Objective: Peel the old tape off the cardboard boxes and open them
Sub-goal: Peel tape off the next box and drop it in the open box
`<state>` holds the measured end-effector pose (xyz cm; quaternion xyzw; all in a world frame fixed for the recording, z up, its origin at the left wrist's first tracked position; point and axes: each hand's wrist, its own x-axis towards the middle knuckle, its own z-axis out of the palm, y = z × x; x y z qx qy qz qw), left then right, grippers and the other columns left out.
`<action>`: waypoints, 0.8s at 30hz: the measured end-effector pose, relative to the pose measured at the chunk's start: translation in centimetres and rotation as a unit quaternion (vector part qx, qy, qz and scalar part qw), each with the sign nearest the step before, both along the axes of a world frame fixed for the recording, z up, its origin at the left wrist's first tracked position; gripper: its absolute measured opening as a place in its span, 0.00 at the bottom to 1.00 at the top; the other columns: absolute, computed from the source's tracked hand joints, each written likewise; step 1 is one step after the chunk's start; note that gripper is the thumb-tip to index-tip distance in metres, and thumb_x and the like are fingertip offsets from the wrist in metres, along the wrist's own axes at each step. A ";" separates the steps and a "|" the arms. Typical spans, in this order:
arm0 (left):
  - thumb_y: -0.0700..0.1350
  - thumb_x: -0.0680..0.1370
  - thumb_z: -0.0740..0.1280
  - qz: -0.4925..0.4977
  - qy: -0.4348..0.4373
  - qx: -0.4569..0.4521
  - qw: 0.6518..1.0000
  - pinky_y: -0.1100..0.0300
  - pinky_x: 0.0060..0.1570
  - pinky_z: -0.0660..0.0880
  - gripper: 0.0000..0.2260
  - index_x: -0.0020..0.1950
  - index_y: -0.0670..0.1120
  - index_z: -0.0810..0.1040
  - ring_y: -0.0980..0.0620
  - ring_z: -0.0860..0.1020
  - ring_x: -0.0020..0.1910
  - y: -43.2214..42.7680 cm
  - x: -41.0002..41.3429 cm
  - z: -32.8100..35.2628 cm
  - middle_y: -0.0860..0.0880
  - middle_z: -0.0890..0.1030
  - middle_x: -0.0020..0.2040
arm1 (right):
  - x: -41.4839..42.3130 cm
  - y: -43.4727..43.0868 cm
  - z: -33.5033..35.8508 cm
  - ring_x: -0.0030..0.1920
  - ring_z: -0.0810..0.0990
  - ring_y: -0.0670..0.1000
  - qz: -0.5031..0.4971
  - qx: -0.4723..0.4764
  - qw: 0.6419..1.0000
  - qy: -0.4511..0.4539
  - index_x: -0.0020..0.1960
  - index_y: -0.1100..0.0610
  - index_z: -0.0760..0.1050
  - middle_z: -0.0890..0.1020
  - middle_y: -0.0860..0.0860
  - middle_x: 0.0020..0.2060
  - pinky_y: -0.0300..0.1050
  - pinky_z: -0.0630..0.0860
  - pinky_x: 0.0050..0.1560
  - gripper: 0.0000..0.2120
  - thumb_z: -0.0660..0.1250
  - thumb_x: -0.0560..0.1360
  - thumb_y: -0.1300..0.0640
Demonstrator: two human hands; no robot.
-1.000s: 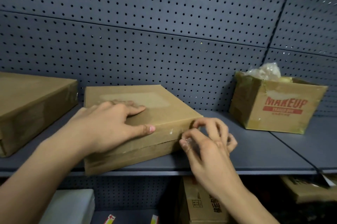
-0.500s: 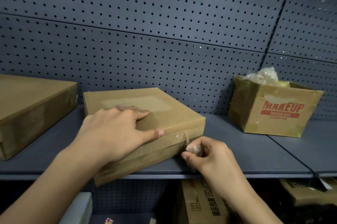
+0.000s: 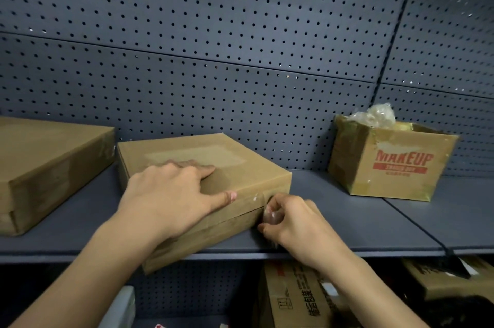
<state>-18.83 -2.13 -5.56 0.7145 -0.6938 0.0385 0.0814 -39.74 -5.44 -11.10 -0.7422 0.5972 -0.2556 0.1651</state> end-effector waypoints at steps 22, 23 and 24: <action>0.76 0.74 0.46 0.064 -0.017 -0.032 0.997 0.52 0.47 0.67 0.36 0.69 0.57 0.74 0.42 0.77 0.59 0.6 -2.9 -0.1 0.49 0.79 0.62 | -5.0 2.9 -0.3 0.32 0.81 0.42 -0.014 -0.031 0.989 -0.141 0.42 0.55 0.77 0.84 0.48 0.32 0.32 0.73 0.35 0.07 0.75 0.73 0.58; 0.77 0.73 0.45 0.064 -0.022 -0.034 0.997 0.53 0.46 0.67 0.36 0.68 0.57 0.74 0.42 0.78 0.59 0.5 -2.9 -0.2 0.49 0.80 0.61 | -5.1 2.6 -0.2 0.32 0.81 0.43 -0.015 -0.030 0.988 -0.151 0.42 0.56 0.77 0.84 0.49 0.32 0.32 0.73 0.35 0.07 0.75 0.73 0.58; 0.77 0.73 0.45 0.061 -0.026 -0.036 0.997 0.53 0.46 0.67 0.37 0.68 0.57 0.74 0.42 0.78 0.59 0.4 -2.8 -0.2 0.49 0.80 0.61 | -5.2 2.3 -0.2 0.33 0.82 0.44 -0.016 -0.027 0.986 -0.161 0.42 0.57 0.77 0.84 0.49 0.32 0.34 0.74 0.36 0.07 0.75 0.73 0.59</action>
